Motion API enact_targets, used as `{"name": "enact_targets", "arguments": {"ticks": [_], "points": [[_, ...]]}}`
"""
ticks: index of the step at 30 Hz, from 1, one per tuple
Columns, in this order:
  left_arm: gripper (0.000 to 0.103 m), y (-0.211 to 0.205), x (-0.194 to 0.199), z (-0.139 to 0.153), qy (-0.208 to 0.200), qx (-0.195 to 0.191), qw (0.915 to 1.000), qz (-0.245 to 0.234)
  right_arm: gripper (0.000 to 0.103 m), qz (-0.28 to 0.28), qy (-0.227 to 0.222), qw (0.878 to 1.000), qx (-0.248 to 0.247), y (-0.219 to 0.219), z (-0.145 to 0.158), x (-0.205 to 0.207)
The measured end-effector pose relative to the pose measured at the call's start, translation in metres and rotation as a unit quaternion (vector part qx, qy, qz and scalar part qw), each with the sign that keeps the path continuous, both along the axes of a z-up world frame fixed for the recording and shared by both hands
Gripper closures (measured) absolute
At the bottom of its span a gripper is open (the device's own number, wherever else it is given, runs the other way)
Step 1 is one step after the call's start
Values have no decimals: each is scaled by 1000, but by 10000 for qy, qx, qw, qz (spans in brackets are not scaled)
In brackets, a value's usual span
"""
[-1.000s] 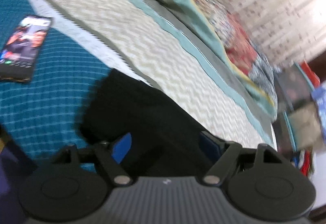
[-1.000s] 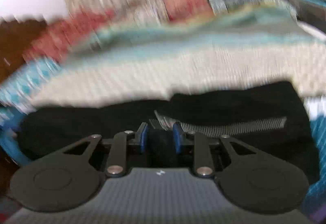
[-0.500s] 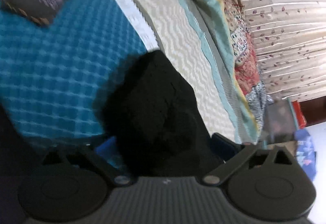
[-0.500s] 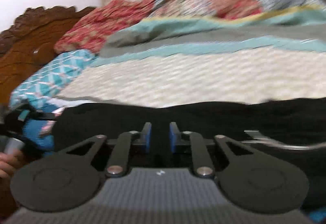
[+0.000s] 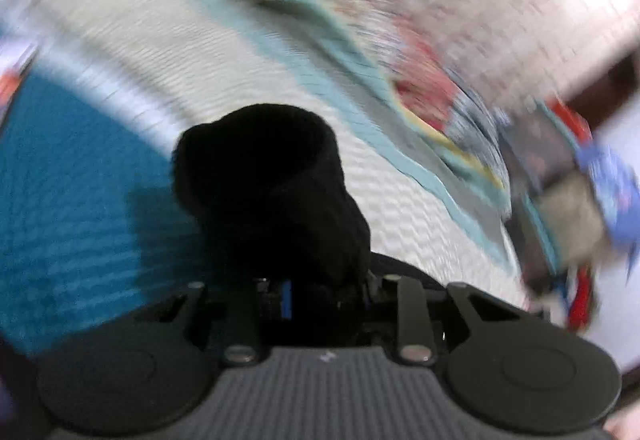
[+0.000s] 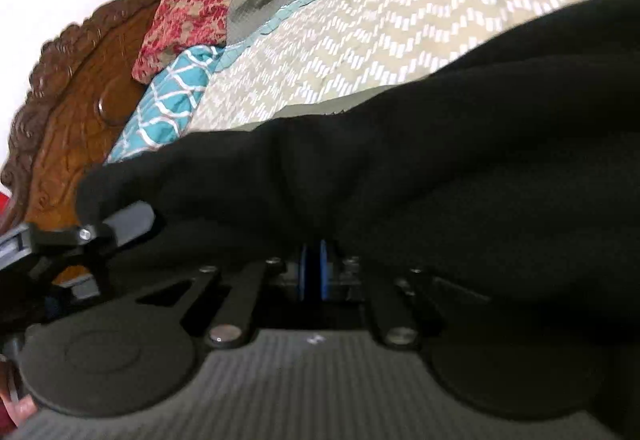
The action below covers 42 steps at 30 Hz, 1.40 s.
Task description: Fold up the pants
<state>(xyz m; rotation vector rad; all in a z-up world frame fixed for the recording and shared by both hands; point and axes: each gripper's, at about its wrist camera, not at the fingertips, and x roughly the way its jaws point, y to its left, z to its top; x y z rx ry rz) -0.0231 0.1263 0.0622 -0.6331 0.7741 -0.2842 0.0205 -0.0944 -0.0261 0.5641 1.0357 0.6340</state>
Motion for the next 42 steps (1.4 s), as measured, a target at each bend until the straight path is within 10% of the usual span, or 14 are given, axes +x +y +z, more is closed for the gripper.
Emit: {"name": "enact_targets", "arguments": {"ticks": [8,15,19,23,27,32,34,37,42], "points": [[71,-133,18,27,-658,1602,9712,-1639,88,-1667,-904,9818,-29,-113,51,-44],[26,-240,-14,-17,-875,3535,8786,-3090,86,-2887,-1187,9498,-198,-192,65,-82],[17,-235,-43,2,-1242,3639,8555,-3468,86,-2853,-1337,9488,-210,-187,67,-87],[16,-201,-56,33,-1377,3043,8756,-3489,86,-2139,-1920,9576,-218,-156,86,-76],[16,-154,-44,57,-1194,2279,9271,-2725,86,-1223,-2383,9629,-326,-118,100,-66],[19,-110,-12,60,-513,1406,9727,-1775,89,-1395,-1223,9744,-1273,-120,28,-32],[20,-103,5,55,-305,1112,9799,-1627,90,-1757,-1081,9772,-512,-148,6,-34],[21,-111,25,52,-115,795,9841,-1584,90,-1640,-1127,9771,-760,-145,17,-33],[25,-143,45,46,-147,745,9813,-1769,63,-2008,-1522,9670,-381,-181,50,-60]]}}
